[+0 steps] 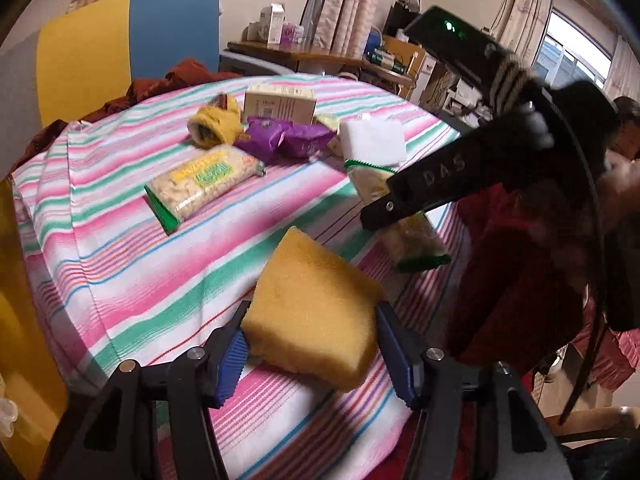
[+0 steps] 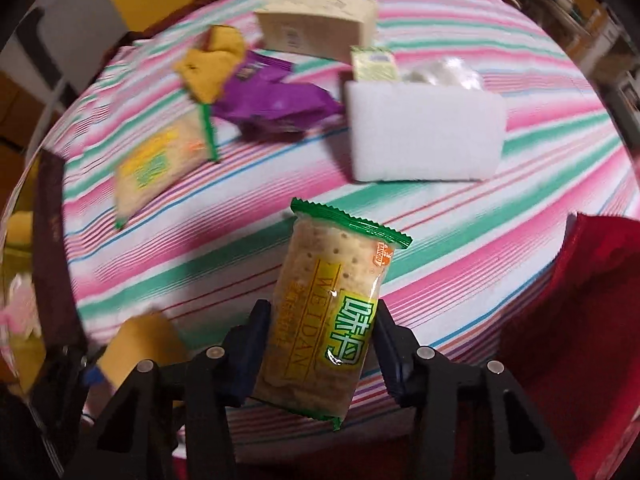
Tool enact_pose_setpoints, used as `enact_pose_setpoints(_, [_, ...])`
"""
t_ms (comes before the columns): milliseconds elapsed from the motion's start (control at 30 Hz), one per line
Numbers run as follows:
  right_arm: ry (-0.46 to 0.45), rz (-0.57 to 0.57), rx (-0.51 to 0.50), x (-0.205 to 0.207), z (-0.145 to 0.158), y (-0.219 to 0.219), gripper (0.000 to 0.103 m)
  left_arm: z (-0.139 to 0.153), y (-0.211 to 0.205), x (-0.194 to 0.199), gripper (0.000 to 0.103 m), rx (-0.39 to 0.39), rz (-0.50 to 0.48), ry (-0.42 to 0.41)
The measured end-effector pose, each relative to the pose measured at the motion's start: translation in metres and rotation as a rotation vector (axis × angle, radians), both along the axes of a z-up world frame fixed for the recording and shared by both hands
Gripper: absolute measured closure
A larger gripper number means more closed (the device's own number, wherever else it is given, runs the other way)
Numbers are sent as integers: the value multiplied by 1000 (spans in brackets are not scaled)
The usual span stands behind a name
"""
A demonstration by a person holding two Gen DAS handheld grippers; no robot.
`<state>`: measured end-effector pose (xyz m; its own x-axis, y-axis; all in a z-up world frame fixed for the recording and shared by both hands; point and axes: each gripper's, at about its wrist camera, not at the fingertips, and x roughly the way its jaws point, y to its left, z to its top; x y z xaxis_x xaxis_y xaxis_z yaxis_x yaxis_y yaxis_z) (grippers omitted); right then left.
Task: Organize objects
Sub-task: 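Grasp the yellow sponge with left tool while right tool grasps the WEIDAN cracker packet, then lower sponge and cracker packet into the gold tray and open both tools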
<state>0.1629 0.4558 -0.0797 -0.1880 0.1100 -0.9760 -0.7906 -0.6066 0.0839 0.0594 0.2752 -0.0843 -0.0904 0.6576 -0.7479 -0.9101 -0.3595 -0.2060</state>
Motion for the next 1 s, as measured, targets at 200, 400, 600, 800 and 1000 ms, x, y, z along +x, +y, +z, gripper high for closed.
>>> enact_pose_setpoints(200, [118, 54, 54, 10, 22, -18, 53, 37, -20, 3, 42, 75, 35, 26])
enact_pose_setpoints(400, [255, 149, 126, -32, 57, -35, 53, 75, -65, -18, 42, 156, 186, 33])
enact_pose_setpoints(600, [353, 296, 152, -78, 80, -74, 53, 95, -134, -49, 42, 191, 422, 35])
enact_pose_setpoints(800, [406, 438, 156, -123, 94, -117, 53, 100, -205, -71, 42, 153, 667, 96])
enact_pose_setpoints(1000, [435, 553, 170, -161, 97, -151, 53, 86, -252, -88, 42, 96, 859, 115])
